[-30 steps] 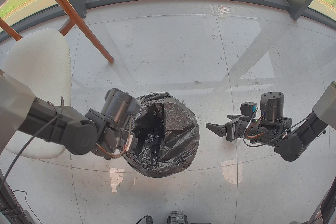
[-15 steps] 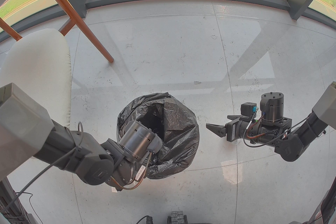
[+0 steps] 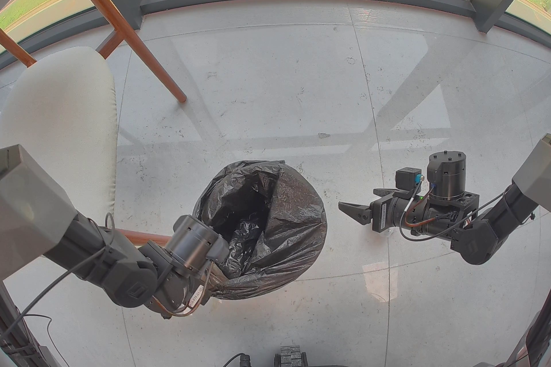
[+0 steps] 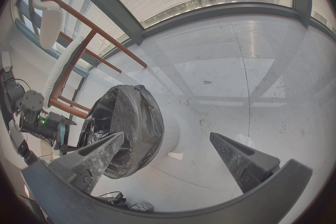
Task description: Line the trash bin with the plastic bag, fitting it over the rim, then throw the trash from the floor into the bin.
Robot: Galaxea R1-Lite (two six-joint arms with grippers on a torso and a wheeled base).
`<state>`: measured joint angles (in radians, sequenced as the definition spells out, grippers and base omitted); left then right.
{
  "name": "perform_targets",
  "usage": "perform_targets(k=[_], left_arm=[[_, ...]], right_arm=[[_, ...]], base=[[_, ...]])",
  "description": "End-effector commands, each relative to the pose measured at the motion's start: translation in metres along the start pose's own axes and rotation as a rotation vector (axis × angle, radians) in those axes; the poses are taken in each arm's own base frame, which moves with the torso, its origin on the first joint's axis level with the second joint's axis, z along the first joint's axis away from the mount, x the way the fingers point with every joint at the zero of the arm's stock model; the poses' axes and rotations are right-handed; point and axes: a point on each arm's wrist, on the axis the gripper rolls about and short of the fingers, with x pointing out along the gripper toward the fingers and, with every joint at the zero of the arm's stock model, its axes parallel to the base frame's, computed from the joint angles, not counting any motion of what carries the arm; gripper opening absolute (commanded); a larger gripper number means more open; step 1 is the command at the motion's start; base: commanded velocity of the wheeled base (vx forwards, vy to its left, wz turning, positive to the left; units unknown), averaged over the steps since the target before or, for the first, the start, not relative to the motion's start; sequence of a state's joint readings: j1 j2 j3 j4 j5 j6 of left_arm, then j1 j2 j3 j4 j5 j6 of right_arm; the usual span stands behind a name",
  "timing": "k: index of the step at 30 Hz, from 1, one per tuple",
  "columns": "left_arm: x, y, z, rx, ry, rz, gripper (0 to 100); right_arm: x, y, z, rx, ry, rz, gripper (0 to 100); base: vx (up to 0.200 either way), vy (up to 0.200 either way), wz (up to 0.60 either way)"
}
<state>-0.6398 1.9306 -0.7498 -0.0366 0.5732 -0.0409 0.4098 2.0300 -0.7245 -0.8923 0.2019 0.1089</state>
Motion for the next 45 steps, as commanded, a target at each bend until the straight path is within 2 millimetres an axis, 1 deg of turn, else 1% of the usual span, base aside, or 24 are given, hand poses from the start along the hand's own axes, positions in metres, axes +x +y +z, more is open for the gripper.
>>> perform_targets(k=[1,2,3,5,7,8,12,14,17,18,19,21,24,28,31,34,37,40,43,45], left_arm=[[0.007,0.017,0.005,-0.042,-0.028,0.028,100],[0.007,0.017,0.005,-0.042,-0.028,0.028,100],[0.007,0.019,0.013,-0.065,-0.071,0.031,100],[0.005,0.020,0.020,-0.081,-0.094,0.032,100],[0.005,0.021,0.023,-0.092,-0.102,0.033,100],[0.006,0.026,0.026,-0.115,-0.107,0.041,100],[0.004,0.033,0.034,-0.155,-0.132,0.046,100],[-0.003,0.044,0.039,-0.207,-0.163,0.052,100],[-0.013,0.050,0.036,-0.225,-0.181,0.052,100],[-0.016,0.052,0.029,-0.223,-0.175,0.053,100],[-0.016,0.052,0.023,-0.216,-0.163,0.053,100],[-0.011,0.056,0.018,-0.218,-0.141,0.063,100],[-0.005,0.063,0.016,-0.236,-0.121,0.080,100],[-0.001,0.069,0.016,-0.254,-0.113,0.094,100],[0.001,0.066,0.020,-0.251,-0.114,0.088,100],[-0.002,0.052,0.027,-0.220,-0.138,0.060,100],[-0.002,0.047,0.028,-0.207,-0.140,0.052,100],[-0.001,0.035,0.031,-0.180,-0.145,0.035,100],[-0.002,0.033,0.038,-0.181,-0.161,0.032,100],[0.002,0.031,0.039,-0.179,-0.155,0.032,100]], right_arm=[[-0.001,0.000,0.001,0.000,-0.002,0.001,100],[-0.001,0.000,0.001,0.000,-0.002,0.001,100],[-0.002,0.000,-0.001,0.003,0.005,-0.002,100],[-0.003,-0.001,-0.003,0.003,0.009,-0.003,100],[-0.003,-0.001,-0.003,0.004,0.009,-0.005,100],[-0.003,-0.001,-0.003,0.004,0.011,-0.003,100],[-0.004,-0.002,-0.004,0.005,0.013,-0.007,100],[-0.006,-0.003,-0.009,0.011,0.031,-0.010,100],[-0.010,-0.006,-0.013,0.019,0.047,-0.021,100],[-0.011,-0.007,-0.017,0.021,0.056,-0.022,100],[-0.011,-0.007,-0.018,0.020,0.051,-0.022,100],[-0.009,-0.007,-0.017,0.017,0.027,-0.021,100],[-0.007,-0.006,-0.018,0.009,0.008,-0.016,100],[-0.008,-0.005,-0.018,0.007,0.003,-0.013,100],[-0.009,-0.006,-0.017,0.009,0.001,-0.015,100],[-0.011,-0.007,-0.020,0.013,0.009,-0.020,100],[-0.012,-0.008,-0.022,0.015,0.018,-0.023,100],[-0.012,-0.007,-0.023,0.015,0.019,-0.021,100],[-0.012,-0.007,-0.023,0.013,0.020,-0.020,100],[-0.011,-0.006,-0.023,0.012,0.020,-0.020,100]], base=[[0.000,0.000,0.00],[0.000,0.000,0.00],[0.000,0.000,0.00],[0.000,0.000,0.00],[0.000,0.000,0.00],[0.000,0.000,0.00],[0.000,0.000,0.00],[0.000,0.000,0.00],[0.000,0.000,0.00],[0.000,0.000,0.00],[0.000,0.000,0.00],[0.000,0.000,0.00],[0.000,0.000,0.00],[0.000,0.000,0.00],[0.000,0.000,0.00],[0.000,0.000,0.00],[0.000,0.000,0.00],[0.000,0.000,0.00],[0.000,0.000,0.00],[0.000,0.000,0.00]])
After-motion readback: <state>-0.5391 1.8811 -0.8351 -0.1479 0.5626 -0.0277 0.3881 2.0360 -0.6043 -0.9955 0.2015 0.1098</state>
